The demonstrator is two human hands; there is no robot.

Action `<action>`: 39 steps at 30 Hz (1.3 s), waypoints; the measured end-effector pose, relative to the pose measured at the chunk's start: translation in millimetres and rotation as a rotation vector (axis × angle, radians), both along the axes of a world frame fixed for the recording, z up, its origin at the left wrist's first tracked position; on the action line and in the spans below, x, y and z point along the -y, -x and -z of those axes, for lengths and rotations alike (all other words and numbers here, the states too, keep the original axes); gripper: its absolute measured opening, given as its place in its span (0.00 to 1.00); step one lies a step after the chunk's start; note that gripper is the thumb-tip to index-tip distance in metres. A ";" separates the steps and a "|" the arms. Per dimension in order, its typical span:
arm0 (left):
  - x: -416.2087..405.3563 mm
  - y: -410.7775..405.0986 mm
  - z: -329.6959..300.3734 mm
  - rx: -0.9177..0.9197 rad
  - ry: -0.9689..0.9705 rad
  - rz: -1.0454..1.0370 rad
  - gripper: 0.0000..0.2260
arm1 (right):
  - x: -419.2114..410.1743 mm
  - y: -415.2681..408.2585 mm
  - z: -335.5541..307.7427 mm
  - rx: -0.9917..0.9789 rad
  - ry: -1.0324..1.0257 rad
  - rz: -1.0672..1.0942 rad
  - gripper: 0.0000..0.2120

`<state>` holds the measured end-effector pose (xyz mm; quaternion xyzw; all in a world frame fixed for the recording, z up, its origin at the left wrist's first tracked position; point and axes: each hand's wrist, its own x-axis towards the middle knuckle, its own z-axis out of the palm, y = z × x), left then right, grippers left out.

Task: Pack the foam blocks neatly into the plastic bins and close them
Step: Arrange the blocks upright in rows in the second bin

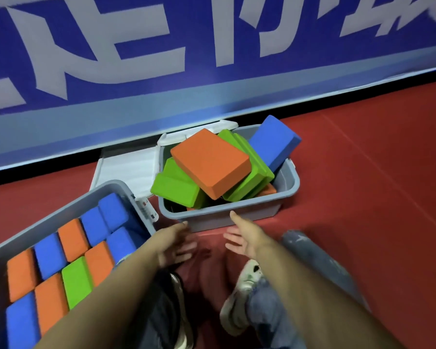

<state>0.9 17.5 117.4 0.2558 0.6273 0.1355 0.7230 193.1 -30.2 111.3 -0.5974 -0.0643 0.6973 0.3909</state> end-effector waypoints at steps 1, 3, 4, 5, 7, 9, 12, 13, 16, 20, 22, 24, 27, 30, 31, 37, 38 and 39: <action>-9.3 -4.0 6.3 0.073 0.051 -0.091 0.11 | -6.4 -6.1 7.8 -0.056 0.030 0.038 0.25; -32.6 -12.2 24.3 0.166 0.131 -0.262 0.14 | -20.0 -21.0 26.6 -0.142 0.078 0.106 0.29; -44.1 -16.8 34.3 0.181 0.162 -0.332 0.16 | -26.5 -29.1 38.5 -0.188 0.095 0.150 0.30; -52.8 -23.3 44.2 0.184 0.194 -0.388 0.19 | -31.1 -37.7 51.7 -0.229 0.112 0.202 0.31; -67.4 -34.5 58.4 0.223 0.219 -0.503 0.25 | -43.9 -52.6 69.5 -0.275 0.126 0.334 0.32; -78.5 -39.2 81.9 0.243 0.233 -0.606 0.27 | -60.7 -64.3 86.6 -0.334 0.139 0.510 0.31; -90.2 -38.3 93.8 0.259 0.178 -0.663 0.27 | -88.8 -71.0 93.7 -0.445 0.085 0.660 0.30; -94.8 -37.2 96.4 0.284 0.153 -0.745 0.28 | -94.5 -70.3 96.0 -0.467 0.081 0.687 0.30; -104.5 -37.5 99.5 0.375 0.090 -0.916 0.33 | -97.3 -66.7 106.9 -0.472 0.056 0.712 0.31; -98.2 -34.9 106.3 0.366 0.098 -0.907 0.34 | -89.2 -59.8 110.0 -0.460 0.024 0.752 0.31; -91.4 -31.9 101.4 0.381 0.119 -0.880 0.32 | -86.4 -56.3 101.4 -0.438 0.011 0.762 0.30; -86.3 -27.4 97.0 0.375 0.123 -0.860 0.35 | -79.8 -52.5 92.4 -0.406 -0.007 0.742 0.28; -72.6 -14.8 97.4 0.320 0.180 -0.829 0.38 | -53.5 -44.8 84.1 -0.329 0.040 0.650 0.27; -47.4 -1.0 95.5 0.318 0.224 -0.750 0.39 | -18.6 -39.4 83.2 -0.262 0.118 0.496 0.28; -36.5 2.7 95.3 0.315 0.229 -0.742 0.40 | -8.5 -38.6 82.4 -0.241 0.146 0.454 0.28; 44.0 0.8 88.5 0.311 0.252 -0.775 0.37 | 41.2 -40.2 75.2 -0.109 0.307 0.348 0.37; 50.8 0.2 87.3 0.333 0.240 -0.796 0.37 | 46.7 -38.6 72.9 -0.103 0.313 0.340 0.36; 54.2 1.0 85.0 0.348 0.223 -0.805 0.37 | 51.0 -35.7 69.9 -0.108 0.308 0.344 0.35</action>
